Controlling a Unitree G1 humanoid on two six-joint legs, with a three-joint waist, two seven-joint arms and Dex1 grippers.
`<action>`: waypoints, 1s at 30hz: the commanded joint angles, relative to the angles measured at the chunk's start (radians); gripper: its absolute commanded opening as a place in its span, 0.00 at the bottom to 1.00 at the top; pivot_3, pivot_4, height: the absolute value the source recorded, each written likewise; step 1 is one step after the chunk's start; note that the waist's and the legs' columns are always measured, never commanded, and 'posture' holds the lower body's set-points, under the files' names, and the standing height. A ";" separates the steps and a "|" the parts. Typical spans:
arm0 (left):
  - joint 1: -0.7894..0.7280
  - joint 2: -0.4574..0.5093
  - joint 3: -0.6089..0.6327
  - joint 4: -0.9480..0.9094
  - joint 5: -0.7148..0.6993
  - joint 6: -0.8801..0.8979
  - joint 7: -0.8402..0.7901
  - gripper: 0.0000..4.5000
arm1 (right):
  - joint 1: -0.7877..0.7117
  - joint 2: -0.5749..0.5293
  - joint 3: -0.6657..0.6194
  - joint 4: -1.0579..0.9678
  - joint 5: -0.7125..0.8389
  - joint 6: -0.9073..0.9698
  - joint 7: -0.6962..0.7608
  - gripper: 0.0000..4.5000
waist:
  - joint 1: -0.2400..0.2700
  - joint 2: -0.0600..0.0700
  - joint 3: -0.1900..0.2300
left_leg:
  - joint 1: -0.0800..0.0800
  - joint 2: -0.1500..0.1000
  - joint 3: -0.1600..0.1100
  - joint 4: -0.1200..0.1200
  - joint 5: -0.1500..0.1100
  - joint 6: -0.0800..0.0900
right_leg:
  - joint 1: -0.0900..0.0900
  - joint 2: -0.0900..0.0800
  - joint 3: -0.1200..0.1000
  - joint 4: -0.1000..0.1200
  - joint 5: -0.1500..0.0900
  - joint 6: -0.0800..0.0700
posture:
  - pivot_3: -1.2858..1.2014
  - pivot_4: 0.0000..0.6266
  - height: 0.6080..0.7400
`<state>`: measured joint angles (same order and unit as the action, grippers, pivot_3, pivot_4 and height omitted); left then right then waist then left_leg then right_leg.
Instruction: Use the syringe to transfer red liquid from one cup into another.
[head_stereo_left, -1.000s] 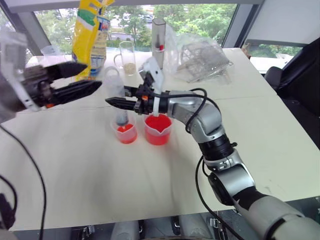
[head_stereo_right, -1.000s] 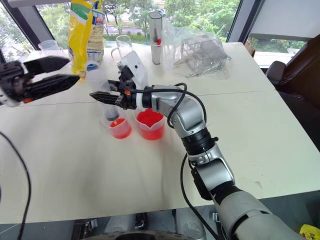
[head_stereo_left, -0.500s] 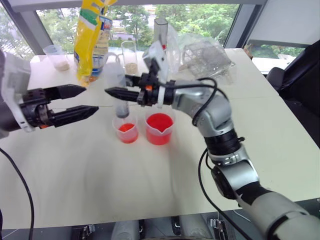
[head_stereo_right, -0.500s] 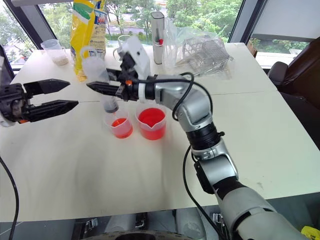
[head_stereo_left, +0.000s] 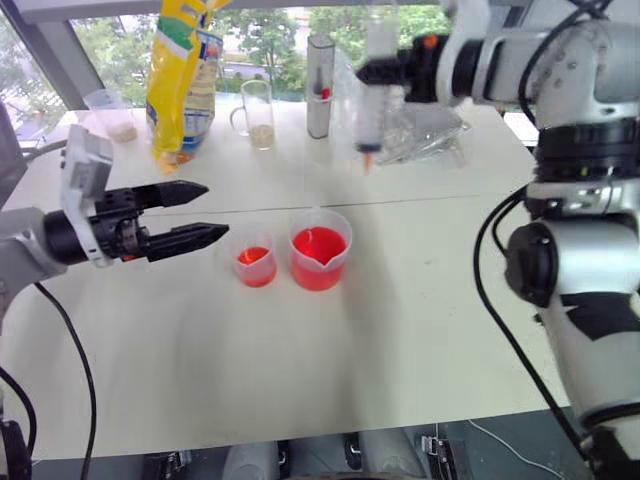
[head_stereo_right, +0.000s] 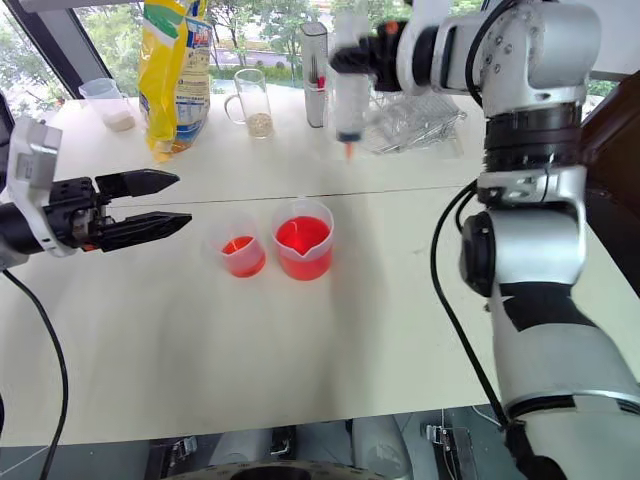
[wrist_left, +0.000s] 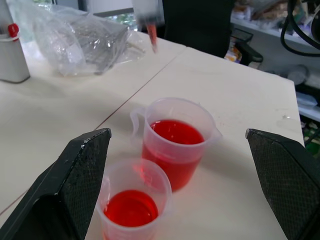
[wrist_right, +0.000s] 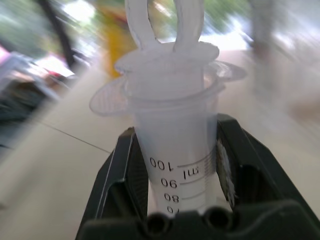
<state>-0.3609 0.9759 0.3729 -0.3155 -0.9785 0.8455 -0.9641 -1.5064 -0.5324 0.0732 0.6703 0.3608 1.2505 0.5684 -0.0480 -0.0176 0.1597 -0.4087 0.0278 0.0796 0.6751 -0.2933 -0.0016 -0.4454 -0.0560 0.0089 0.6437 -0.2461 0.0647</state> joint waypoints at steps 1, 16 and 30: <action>-0.010 -0.004 -0.007 -0.013 0.017 -0.027 -0.009 0.99 | -0.025 -0.034 0.123 0.099 -0.074 0.006 0.114 0.32 | -0.004 0.000 0.000 | 0.000 0.000 0.001 -0.001 0.000 0.000 | -0.001 0.000 0.001 -0.001 0.000 0.000 | 0.52 0.24 1.00; 0.019 -0.034 0.032 -0.074 -0.070 0.010 0.043 0.99 | 0.247 -0.063 0.357 0.033 -0.103 0.255 0.269 0.32 | 0.004 0.001 0.001 | -0.002 0.003 0.002 -0.009 0.000 0.000 | -0.003 0.009 0.001 -0.007 0.004 0.007 | 0.52 0.24 1.00; 0.087 -0.012 0.023 -0.122 -0.055 0.013 0.040 1.00 | 0.310 -0.113 0.199 -0.265 -0.061 0.316 0.175 0.99 | 0.006 0.001 0.001 | -0.001 0.003 0.001 -0.008 0.000 0.000 | -0.001 0.010 0.000 -0.008 0.004 0.008 | 0.52 0.24 1.00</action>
<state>-0.2764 0.9439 0.3745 -0.4063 -1.0329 0.8623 -0.9222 -1.1811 -0.6153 0.3206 0.5052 0.2797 1.5484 0.7503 -0.0421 -0.0163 0.1605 -0.4097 0.0306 0.0809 0.6670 -0.2929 -0.0015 -0.4459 -0.0459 0.0089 0.6353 -0.2420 0.0728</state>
